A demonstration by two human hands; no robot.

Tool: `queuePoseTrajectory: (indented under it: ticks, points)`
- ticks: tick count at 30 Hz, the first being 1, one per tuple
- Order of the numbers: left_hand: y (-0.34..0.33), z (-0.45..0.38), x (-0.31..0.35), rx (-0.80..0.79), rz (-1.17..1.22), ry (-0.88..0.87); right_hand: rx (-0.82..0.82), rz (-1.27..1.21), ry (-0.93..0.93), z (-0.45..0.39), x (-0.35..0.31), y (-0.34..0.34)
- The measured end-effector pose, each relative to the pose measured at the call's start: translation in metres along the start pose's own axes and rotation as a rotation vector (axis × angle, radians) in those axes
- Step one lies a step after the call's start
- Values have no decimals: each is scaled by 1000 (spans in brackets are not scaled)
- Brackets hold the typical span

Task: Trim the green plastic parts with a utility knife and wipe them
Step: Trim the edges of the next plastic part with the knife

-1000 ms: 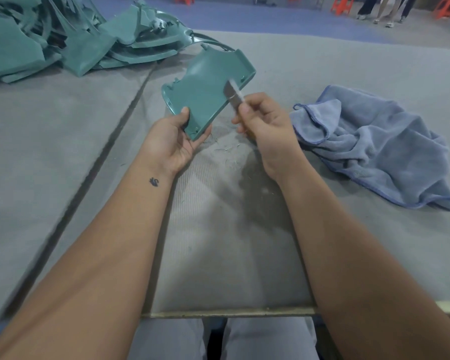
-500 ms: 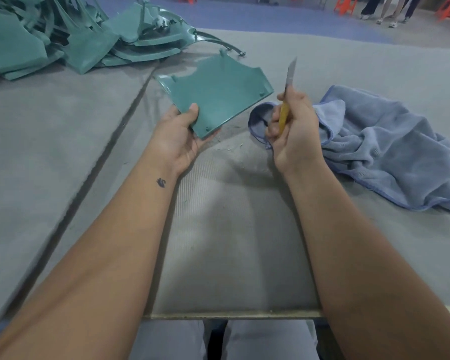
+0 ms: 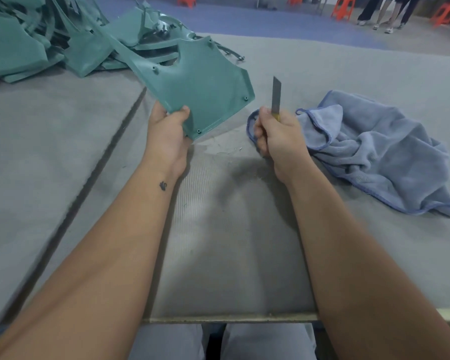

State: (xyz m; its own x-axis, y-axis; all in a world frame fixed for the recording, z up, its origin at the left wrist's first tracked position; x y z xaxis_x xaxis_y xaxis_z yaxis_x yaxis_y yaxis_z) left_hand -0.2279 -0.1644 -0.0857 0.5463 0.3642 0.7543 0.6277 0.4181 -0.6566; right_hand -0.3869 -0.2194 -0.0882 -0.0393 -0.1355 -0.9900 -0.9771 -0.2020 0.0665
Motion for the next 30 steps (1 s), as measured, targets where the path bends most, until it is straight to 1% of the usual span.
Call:
queuePoseTrajectory:
  ticks: [2, 4, 5, 7, 9, 11, 16, 19, 22, 26, 30]
  points:
    - [2, -2, 1, 1, 70, 18, -34, 42, -63, 0, -1, 0]
    - [2, -3, 0, -13, 98, 18, -43, 2, -132, 0, -2, 0]
    - [3, -3, 0, -12, 94, 15, -40, -28, -119, 0, -3, 0]
    - [3, -4, 0, -7, 94, 10, -24, -20, -29, 2, -4, 0]
    - [3, -5, -1, -10, 112, 16, -14, 46, 65, 5, -4, 2]
    - [4, -5, -1, -6, 132, 39, -9, 104, 121, 5, -4, 3]
    - [5, -6, 1, 49, 210, 134, -12, 42, 144, 2, -3, 3]
    - [7, -7, 2, 8, 257, 192, 1, 88, 167, 1, -1, 3]
    - [10, -7, 3, -33, 220, 175, 44, 162, 196, -1, 1, 5]
    - [12, -6, 5, -108, 66, 126, 115, 311, 210, -3, 4, 11]
    - [12, -5, 4, -123, 30, 132, 117, 337, 216, -4, 5, 11]
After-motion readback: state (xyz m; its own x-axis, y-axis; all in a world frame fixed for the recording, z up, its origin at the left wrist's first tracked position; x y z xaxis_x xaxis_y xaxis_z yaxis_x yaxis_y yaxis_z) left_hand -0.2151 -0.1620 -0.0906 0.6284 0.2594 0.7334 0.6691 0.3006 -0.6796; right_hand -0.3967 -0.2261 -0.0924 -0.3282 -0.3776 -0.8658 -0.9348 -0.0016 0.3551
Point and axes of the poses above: each hand's wrist, its own z-axis away from the middle knuckle, its own y-axis out of the back of the hand, x = y × z, the point moved 1 cm from there along -z, towards the middle knuckle, and after that the axes turned 10 degrees about z, right-handed, at the moved point
